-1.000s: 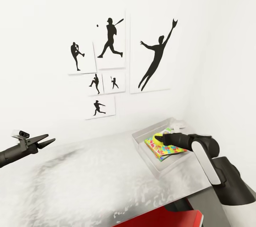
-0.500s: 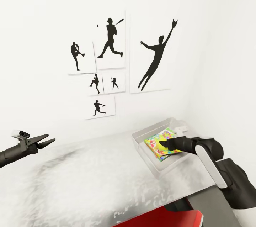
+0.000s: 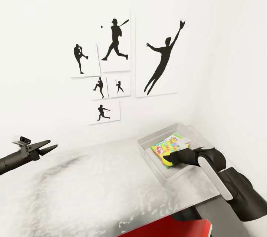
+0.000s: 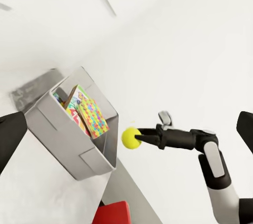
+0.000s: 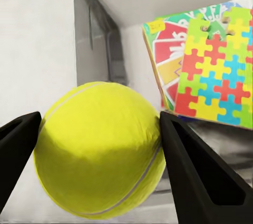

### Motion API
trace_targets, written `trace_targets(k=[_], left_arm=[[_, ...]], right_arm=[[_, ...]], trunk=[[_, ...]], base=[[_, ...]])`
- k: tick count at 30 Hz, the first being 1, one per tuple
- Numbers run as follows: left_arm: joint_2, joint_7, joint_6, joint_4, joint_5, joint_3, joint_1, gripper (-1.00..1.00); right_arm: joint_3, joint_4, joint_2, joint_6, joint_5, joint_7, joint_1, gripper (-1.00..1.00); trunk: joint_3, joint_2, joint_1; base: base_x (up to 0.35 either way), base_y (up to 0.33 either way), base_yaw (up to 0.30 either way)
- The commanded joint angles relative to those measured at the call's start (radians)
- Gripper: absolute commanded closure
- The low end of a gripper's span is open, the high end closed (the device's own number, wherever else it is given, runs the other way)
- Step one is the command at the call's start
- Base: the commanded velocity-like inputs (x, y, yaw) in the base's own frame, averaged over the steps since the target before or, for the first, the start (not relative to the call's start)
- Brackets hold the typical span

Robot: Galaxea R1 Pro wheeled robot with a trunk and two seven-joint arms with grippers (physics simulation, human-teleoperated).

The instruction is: Put all the toys in the child's room - the three board games (two on the bed and one on the table), the two jigsaw puzzles on the table, and the tennis ball on the table - inside the toy box on the table in the child's room.

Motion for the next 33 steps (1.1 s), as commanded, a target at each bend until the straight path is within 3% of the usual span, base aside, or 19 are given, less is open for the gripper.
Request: trace_targets(k=[1, 14, 21, 33], left_arm=[[0.000, -0.003, 0.011, 0.000, 0.001, 0.000, -0.001, -1.00], [0.001, -0.004, 0.011, 0.000, 0.001, 0.000, -0.001, -1.00], [0.001, -0.004, 0.011, 0.000, 0.001, 0.000, -0.001, -1.00], [0.001, -0.004, 0.011, 0.000, 0.001, 0.000, -0.001, -1.00]], right_arm=[[0.010, 0.001, 0.001, 0.003, 0.008, 0.004, -0.001, 1.00], [0.029, 0.041, 0.015, 0.003, 0.014, 0.003, -0.001, 1.00], [0.066, 0.056, 0.016, 0.003, 0.036, 0.003, -0.002, 1.00], [0.059, 0.104, 0.016, 0.003, 0.040, 0.001, -0.010, 1.00]], trunk=[[-0.002, -0.002, 0.001], [-0.002, -0.002, 0.001], [-0.002, -0.002, 0.001], [-0.002, -0.002, 0.001]], base=[[0.000, 0.000, 0.000], [0.000, 0.000, 0.000], [0.000, 0.000, 0.000], [0.000, 0.000, 0.000]])
